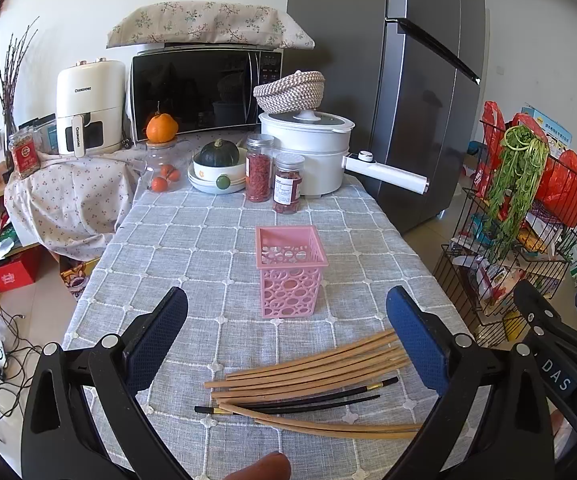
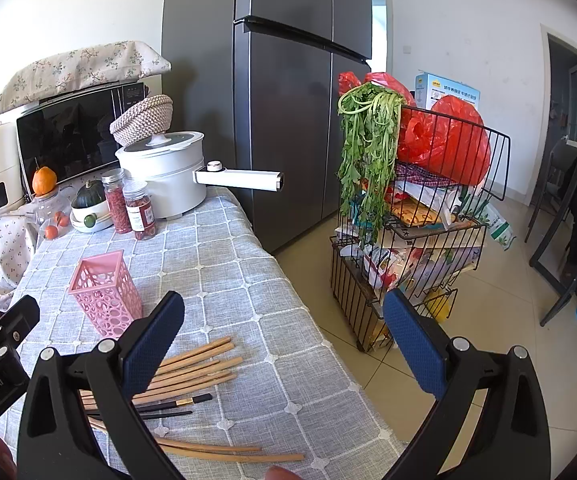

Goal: Organize utensils

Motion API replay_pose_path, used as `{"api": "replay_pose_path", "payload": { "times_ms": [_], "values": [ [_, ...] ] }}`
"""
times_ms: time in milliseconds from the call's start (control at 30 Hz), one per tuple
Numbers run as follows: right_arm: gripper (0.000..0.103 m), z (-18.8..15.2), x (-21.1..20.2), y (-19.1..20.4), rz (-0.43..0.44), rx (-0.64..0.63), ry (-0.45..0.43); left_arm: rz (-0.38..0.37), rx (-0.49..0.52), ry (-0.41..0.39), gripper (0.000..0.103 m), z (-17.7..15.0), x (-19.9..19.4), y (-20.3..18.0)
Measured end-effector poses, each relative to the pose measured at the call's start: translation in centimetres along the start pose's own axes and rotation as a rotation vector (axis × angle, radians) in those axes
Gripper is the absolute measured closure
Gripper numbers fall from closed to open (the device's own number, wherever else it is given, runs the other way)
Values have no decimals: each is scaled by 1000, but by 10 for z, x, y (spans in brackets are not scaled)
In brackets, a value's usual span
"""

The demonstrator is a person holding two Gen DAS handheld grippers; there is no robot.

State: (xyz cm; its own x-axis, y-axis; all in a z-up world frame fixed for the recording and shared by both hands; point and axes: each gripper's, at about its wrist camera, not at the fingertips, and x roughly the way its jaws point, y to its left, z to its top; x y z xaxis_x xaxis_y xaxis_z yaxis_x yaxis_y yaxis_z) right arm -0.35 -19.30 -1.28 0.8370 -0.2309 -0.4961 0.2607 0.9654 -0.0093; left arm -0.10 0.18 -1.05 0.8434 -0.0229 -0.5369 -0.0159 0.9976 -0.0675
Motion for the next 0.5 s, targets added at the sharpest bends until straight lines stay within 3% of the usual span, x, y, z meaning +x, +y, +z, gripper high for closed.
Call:
{"api": "replay_pose_path", "payload": {
  "times_ms": [500],
  "values": [
    [6,0,0,-1,3,9,7,2,3,5,8,0,3,-1]
  ]
}}
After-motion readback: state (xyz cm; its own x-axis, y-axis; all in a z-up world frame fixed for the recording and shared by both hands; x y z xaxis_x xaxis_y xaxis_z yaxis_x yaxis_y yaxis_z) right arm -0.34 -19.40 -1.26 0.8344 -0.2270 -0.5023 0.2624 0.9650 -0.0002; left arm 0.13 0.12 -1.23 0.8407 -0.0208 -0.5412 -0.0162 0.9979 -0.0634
